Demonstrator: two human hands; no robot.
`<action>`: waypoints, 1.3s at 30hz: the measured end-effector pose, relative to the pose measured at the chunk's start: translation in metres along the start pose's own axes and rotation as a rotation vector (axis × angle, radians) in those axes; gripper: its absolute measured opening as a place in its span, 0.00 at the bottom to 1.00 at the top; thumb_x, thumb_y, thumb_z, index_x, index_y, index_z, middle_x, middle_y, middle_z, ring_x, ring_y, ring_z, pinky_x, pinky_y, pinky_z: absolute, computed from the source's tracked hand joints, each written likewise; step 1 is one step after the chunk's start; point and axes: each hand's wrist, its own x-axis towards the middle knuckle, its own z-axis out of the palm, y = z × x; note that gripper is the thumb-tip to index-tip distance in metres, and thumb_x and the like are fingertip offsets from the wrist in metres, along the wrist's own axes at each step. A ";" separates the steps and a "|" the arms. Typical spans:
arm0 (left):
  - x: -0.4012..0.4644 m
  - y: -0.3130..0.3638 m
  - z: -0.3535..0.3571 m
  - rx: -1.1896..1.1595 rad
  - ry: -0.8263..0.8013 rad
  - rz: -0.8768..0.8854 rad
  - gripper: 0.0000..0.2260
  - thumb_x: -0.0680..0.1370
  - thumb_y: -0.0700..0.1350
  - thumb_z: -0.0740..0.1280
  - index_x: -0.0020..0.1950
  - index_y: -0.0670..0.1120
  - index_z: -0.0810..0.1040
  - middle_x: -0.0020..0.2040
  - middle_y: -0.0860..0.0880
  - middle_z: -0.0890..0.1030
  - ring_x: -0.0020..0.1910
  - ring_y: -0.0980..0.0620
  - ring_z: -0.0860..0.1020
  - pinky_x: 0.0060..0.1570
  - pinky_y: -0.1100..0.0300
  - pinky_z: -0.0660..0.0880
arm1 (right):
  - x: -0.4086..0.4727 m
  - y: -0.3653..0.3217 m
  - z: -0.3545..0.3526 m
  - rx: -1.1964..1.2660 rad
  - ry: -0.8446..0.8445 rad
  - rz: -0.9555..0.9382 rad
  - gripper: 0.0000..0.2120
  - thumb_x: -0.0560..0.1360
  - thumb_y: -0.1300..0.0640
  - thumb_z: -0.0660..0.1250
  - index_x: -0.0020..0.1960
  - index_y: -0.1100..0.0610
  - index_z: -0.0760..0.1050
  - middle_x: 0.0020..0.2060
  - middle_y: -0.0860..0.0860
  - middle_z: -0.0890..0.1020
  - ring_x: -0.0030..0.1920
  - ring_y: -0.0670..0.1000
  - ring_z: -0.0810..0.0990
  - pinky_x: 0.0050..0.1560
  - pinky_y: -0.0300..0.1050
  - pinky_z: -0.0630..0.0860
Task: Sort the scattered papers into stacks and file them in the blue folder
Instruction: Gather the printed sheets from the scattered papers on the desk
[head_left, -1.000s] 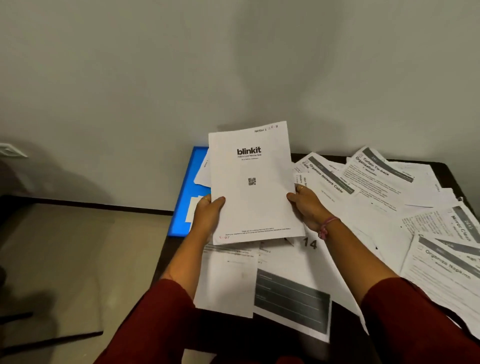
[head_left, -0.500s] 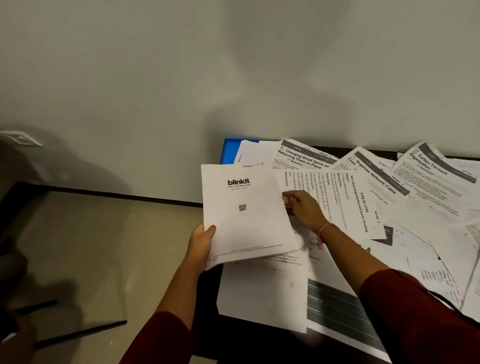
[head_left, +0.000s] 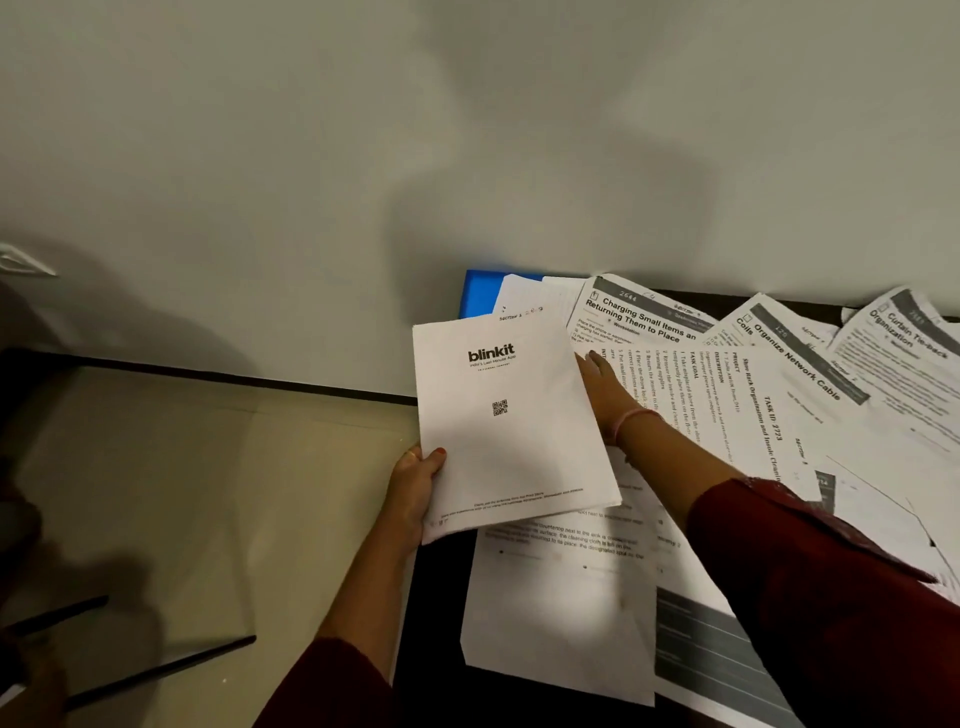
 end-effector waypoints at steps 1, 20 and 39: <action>0.001 0.001 0.002 0.004 -0.004 0.000 0.06 0.81 0.38 0.61 0.50 0.45 0.76 0.48 0.44 0.82 0.41 0.47 0.79 0.44 0.57 0.76 | -0.001 -0.001 0.001 0.171 0.002 0.072 0.30 0.81 0.53 0.57 0.77 0.57 0.46 0.77 0.54 0.46 0.77 0.56 0.45 0.74 0.48 0.45; -0.001 0.004 0.031 0.138 -0.017 0.048 0.06 0.81 0.40 0.60 0.53 0.45 0.75 0.49 0.43 0.81 0.42 0.46 0.78 0.46 0.54 0.76 | -0.063 0.060 0.037 -0.194 0.026 -0.084 0.35 0.76 0.41 0.52 0.78 0.54 0.45 0.77 0.51 0.48 0.77 0.49 0.42 0.74 0.51 0.36; 0.021 0.047 0.037 0.307 -0.051 0.063 0.12 0.82 0.43 0.58 0.64 0.43 0.73 0.54 0.44 0.78 0.50 0.44 0.77 0.50 0.53 0.74 | -0.087 0.073 0.042 -0.292 0.279 -0.097 0.28 0.74 0.39 0.51 0.61 0.56 0.76 0.57 0.52 0.80 0.59 0.56 0.78 0.63 0.52 0.53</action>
